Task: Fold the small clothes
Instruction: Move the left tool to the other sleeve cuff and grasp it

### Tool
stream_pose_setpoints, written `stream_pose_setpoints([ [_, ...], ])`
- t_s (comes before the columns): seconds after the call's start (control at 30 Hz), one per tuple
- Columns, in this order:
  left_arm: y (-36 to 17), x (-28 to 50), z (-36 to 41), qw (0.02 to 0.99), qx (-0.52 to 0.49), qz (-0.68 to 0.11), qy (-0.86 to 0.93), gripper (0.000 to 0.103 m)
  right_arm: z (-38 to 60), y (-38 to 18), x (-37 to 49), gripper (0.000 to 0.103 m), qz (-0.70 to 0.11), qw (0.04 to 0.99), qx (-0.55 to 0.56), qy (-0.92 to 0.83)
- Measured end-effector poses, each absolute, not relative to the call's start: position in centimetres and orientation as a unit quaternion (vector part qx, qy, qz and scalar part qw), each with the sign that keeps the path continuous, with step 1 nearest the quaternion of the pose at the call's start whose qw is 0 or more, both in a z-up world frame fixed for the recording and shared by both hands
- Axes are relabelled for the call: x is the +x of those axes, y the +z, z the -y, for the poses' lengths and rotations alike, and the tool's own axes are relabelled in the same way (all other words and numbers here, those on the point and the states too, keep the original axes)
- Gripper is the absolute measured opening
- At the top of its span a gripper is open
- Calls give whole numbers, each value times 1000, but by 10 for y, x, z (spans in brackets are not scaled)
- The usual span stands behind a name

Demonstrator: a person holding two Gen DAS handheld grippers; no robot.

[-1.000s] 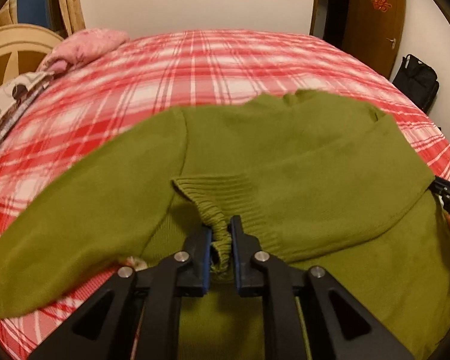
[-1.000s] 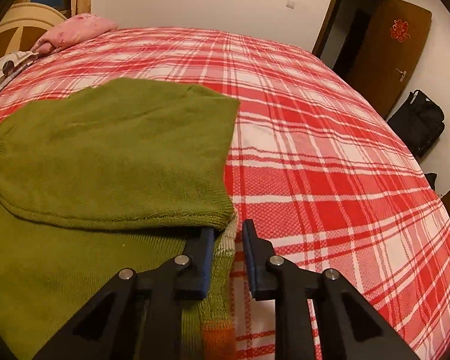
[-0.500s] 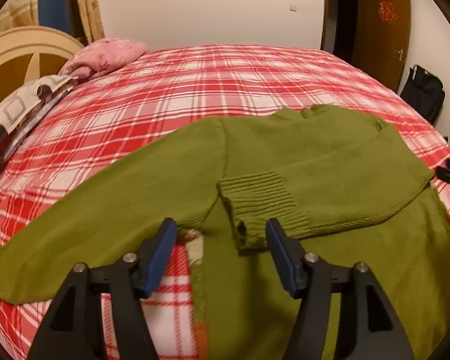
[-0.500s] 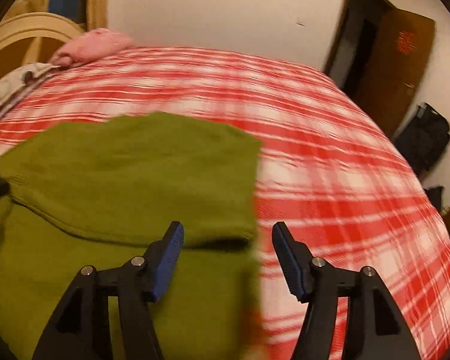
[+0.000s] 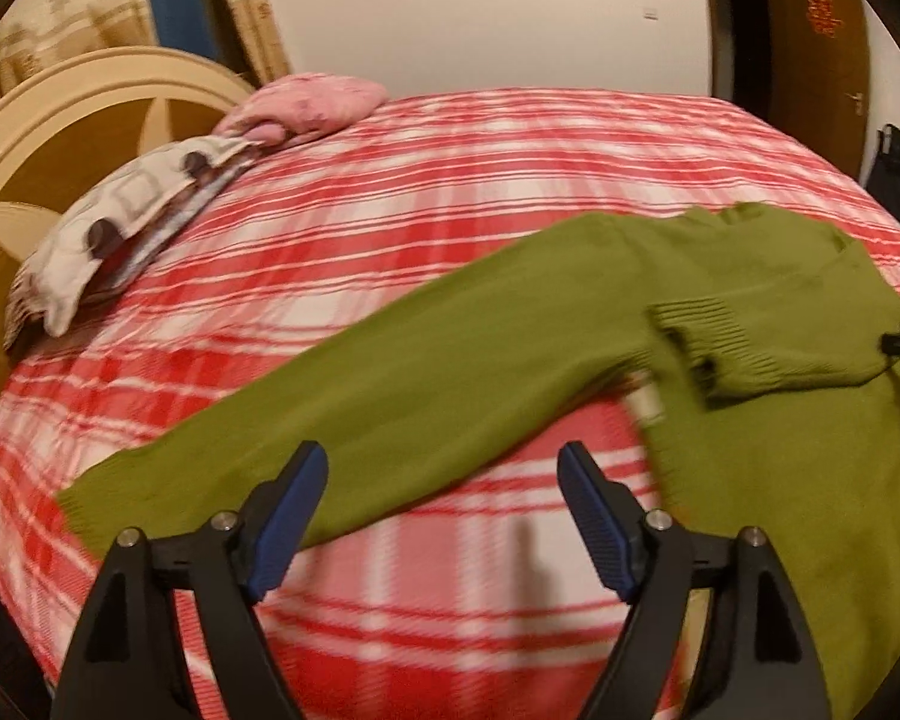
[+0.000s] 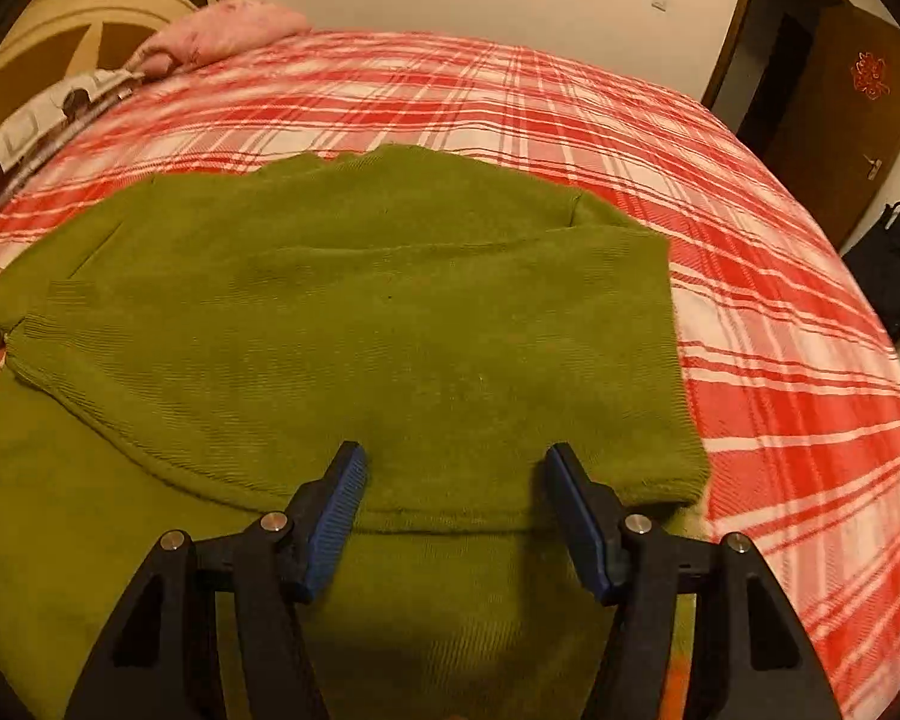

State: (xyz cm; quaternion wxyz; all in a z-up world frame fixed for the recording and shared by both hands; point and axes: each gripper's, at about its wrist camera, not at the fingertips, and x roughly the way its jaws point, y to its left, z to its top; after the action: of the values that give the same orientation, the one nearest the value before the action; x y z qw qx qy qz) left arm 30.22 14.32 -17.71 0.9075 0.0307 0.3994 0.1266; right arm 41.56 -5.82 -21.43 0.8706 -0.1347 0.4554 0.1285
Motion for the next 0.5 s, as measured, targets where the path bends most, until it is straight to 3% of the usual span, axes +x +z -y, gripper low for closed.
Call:
stream_pose_setpoints([
  [0.23, -174, 262, -206, 899, 8, -392, 194, 83, -28, -187, 399, 63, -424, 866, -136, 229],
  [0.5, -173, 218, -289, 880, -35, -379, 284, 88, -108, -215, 378, 63, -422, 848, -161, 276],
])
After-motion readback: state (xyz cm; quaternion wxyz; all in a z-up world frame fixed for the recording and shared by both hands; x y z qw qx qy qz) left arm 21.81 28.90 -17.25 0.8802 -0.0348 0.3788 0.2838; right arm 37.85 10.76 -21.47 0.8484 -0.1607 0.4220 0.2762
